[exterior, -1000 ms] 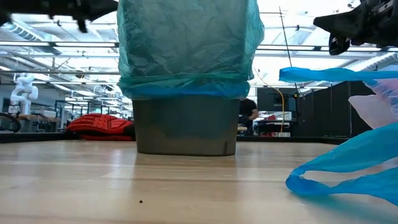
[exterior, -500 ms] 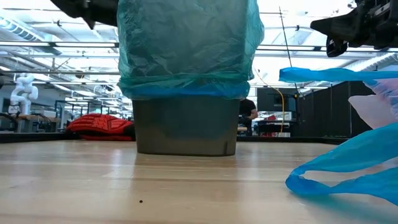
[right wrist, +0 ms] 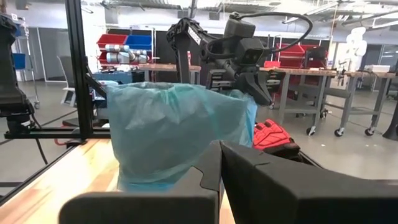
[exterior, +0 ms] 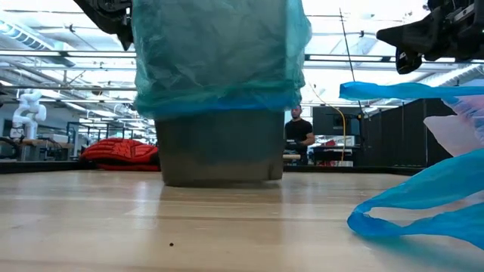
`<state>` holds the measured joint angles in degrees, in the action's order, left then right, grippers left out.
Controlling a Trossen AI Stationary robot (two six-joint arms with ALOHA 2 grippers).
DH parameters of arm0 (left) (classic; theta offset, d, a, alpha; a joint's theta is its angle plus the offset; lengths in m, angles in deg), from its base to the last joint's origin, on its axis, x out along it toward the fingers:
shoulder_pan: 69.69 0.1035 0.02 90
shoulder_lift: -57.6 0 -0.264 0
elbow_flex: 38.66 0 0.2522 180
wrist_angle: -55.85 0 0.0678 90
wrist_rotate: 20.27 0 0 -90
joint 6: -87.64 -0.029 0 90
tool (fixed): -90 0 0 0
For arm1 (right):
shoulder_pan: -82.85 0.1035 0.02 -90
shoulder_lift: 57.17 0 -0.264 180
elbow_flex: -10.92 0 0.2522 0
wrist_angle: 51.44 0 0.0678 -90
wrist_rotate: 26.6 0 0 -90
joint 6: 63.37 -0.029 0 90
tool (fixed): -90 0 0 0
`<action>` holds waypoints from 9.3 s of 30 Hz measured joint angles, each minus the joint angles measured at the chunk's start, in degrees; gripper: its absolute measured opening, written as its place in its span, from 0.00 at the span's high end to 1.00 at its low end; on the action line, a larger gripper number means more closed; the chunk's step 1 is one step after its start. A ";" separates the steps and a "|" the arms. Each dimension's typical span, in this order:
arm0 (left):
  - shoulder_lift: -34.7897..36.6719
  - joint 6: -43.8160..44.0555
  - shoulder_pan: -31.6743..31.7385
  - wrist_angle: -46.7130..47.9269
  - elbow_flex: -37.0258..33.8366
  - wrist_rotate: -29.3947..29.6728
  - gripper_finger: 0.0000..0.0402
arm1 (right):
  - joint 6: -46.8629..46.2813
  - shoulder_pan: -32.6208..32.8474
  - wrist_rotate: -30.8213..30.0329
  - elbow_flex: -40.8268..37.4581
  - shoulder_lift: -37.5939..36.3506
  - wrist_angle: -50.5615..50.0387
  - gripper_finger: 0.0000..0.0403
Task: Place trash/remove bag and relplace
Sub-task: Insert the blue trash bag into the black trash bin, then return to Home Position
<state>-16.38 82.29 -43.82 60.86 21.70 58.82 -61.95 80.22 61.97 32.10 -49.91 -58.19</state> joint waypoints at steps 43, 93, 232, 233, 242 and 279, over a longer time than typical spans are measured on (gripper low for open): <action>13.20 -4.19 -2.13 26.67 -0.08 0.30 1.00 | -1.24 0.00 0.24 0.00 0.05 -1.68 1.00; 46.70 18.56 -17.68 28.56 -18.21 15.51 1.00 | -3.55 3.04 -2.60 -0.07 14.60 10.48 1.00; 56.76 7.81 -13.38 -7.18 -46.12 17.53 1.00 | 1.23 1.77 -2.04 -6.56 -7.21 -2.67 1.00; 58.29 7.48 -13.37 -5.79 -46.13 17.52 1.00 | 1.15 1.79 -2.10 -6.58 -7.21 -3.02 1.00; 71.87 6.09 -13.50 7.66 -46.13 15.10 1.00 | 0.76 1.76 -3.11 -6.58 -7.18 -5.90 1.00; 71.77 6.44 -13.53 7.82 -46.13 14.37 1.00 | -0.74 1.73 -2.95 -6.56 -7.07 -5.62 1.00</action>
<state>55.39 88.73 -57.35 68.68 -24.43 73.19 -62.68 81.94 59.02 25.55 -56.98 -63.81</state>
